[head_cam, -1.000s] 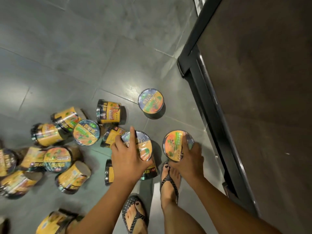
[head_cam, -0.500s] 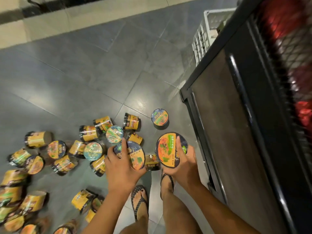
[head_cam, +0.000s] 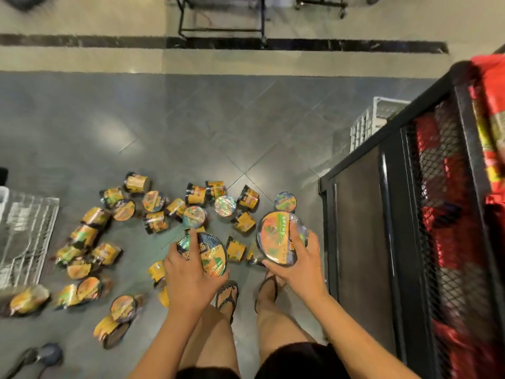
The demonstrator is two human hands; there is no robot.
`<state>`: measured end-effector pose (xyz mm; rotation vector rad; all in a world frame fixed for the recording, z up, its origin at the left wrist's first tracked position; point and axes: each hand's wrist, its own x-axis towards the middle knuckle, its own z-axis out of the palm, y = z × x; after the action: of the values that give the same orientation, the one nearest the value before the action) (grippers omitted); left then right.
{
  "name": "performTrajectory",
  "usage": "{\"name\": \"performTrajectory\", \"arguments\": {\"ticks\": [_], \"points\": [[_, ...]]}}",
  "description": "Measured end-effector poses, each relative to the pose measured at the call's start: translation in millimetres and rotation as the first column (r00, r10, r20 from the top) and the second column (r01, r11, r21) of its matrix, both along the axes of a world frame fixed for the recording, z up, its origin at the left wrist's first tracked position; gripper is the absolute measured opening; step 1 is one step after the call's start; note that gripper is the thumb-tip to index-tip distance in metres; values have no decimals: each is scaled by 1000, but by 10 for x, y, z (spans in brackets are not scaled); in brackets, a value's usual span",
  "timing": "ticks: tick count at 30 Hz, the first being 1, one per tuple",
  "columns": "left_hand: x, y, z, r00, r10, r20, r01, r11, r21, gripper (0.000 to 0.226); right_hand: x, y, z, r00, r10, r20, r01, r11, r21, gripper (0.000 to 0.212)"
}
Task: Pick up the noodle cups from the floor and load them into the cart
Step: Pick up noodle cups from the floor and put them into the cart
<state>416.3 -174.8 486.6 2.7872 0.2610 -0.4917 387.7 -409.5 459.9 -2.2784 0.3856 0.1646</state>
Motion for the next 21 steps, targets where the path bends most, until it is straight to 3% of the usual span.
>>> {"name": "performTrajectory", "arguments": {"ticks": [3,10,21], "points": [[-286,229,202,998,60,-16,-60,998,25,124,-88,92,199,996,81,-32,-80,997,22,105],[-949,819,536,972,233,-36,-231,972,50,123,-265,549,530,937,343,-65,-348,933,-87,102],[-2162,2404,752,870,480,-114,-479,877,35,126,-733,2211,760,725,672,-155,-688,720,-95,106]]}}
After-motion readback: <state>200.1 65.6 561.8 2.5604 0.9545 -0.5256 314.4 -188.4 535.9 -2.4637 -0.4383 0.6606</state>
